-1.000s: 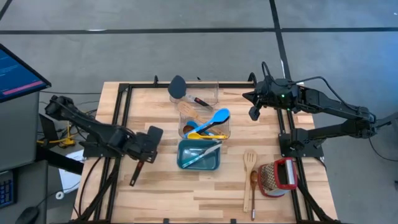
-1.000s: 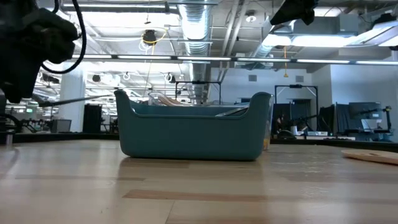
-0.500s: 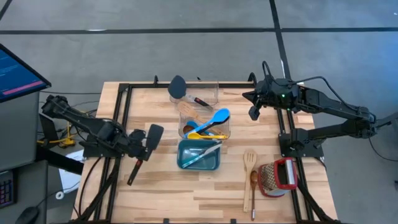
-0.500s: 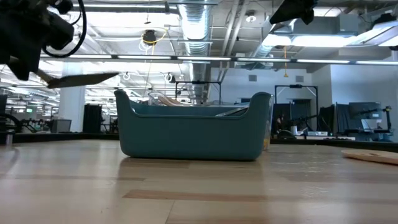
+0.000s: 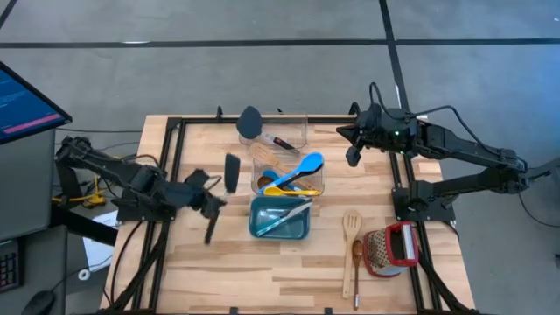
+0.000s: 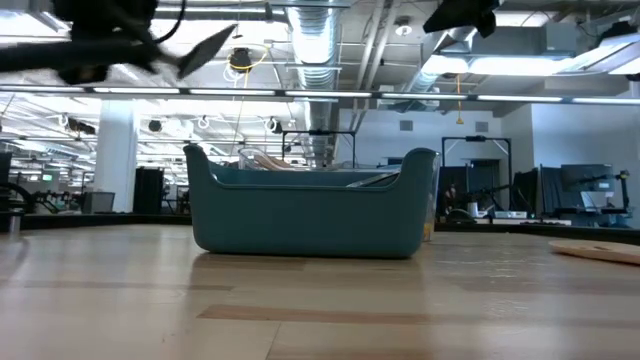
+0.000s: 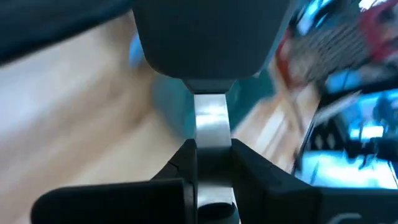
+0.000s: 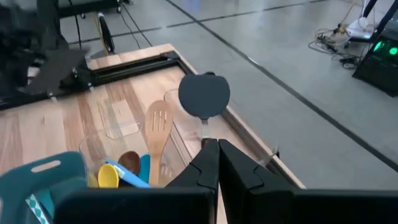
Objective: Pick & Place Kitchen Items
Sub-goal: Put the turner spatula into the top transparent bin
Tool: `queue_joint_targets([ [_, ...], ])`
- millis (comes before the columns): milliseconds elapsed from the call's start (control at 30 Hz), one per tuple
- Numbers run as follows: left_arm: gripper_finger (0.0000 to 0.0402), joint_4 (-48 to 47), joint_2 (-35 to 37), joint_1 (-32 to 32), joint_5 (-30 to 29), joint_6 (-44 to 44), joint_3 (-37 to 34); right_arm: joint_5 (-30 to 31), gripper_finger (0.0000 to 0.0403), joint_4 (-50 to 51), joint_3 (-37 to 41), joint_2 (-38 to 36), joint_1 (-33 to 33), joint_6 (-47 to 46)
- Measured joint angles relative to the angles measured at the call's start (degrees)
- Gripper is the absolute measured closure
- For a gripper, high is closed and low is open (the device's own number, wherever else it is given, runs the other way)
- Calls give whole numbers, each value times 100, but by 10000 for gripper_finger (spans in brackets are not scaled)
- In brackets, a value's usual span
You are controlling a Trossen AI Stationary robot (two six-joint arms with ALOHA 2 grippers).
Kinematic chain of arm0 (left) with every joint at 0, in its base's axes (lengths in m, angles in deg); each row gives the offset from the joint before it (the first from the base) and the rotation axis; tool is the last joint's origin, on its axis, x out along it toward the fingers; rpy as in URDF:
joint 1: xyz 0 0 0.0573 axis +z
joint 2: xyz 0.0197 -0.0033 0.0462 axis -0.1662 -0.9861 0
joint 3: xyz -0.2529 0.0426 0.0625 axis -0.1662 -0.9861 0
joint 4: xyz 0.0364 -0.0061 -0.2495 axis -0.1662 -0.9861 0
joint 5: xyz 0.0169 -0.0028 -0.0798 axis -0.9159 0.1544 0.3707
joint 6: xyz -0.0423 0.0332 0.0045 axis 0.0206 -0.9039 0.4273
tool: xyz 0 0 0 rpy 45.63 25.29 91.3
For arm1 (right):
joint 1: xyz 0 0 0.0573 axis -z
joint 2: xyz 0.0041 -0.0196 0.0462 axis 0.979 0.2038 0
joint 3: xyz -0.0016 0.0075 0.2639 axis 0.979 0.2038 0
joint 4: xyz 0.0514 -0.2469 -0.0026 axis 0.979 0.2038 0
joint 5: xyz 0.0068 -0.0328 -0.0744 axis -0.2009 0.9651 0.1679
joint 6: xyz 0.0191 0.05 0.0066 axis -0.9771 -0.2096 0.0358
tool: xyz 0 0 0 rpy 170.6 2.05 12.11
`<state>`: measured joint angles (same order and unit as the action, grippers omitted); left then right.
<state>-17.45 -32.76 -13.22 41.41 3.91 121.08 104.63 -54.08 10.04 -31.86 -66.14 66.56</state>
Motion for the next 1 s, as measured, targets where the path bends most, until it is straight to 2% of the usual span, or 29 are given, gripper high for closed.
queue_joint_targets([
  [167, 361, 1108, -13, 605, -746, -1560, 0, 1, 403, 14, -4, 41, 2, 30],
  [333, 361, 2778, -134, 1449, -1280, -3210, 2, 0, 403, -40, -3, 59, 9, 55],
  [567, 361, 5299, -512, 2576, -1336, -5572, 7, -11, 403, -46, -3, 59, 8, 608],
  [733, 361, 5673, -940, 3259, -1290, -6203, 10, -11, 403, -44, -4, 59, 8, 647],
  [833, 361, 5679, -1306, 3706, -922, -6200, 26, -11, 403, -46, -5, 59, 7, 645],
  [1000, 361, 5674, -2072, 4480, 499, -6275, 551, -9, 403, -159, -6, 59, 9, 643],
])
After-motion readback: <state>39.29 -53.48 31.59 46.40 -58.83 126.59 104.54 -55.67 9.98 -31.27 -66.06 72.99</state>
